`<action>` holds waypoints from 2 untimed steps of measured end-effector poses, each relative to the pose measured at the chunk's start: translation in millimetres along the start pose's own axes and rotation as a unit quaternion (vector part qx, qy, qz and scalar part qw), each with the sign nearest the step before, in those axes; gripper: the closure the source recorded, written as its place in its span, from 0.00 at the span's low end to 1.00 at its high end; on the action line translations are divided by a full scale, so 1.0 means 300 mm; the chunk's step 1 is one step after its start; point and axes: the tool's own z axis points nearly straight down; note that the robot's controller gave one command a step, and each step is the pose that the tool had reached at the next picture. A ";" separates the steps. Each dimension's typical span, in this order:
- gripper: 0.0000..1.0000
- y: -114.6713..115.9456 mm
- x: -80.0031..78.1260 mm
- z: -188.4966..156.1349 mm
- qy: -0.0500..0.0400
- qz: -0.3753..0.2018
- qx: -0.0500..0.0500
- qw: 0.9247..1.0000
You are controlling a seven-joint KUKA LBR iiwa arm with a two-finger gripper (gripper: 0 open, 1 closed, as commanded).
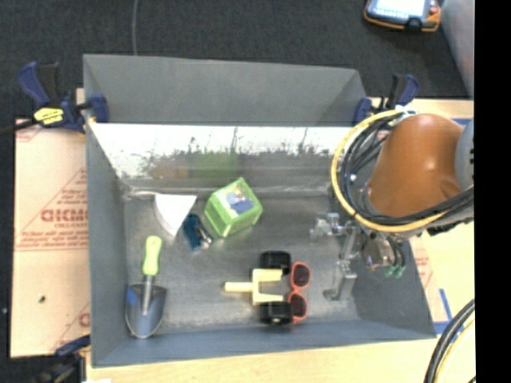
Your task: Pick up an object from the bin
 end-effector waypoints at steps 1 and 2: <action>0.00 0.000 -0.006 -0.011 -0.004 -0.002 0.000 1.000; 0.00 0.191 -0.091 0.394 -0.020 -0.042 0.001 0.999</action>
Offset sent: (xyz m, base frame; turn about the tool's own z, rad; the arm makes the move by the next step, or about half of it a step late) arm 0.0174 0.0580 -0.1270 -0.0844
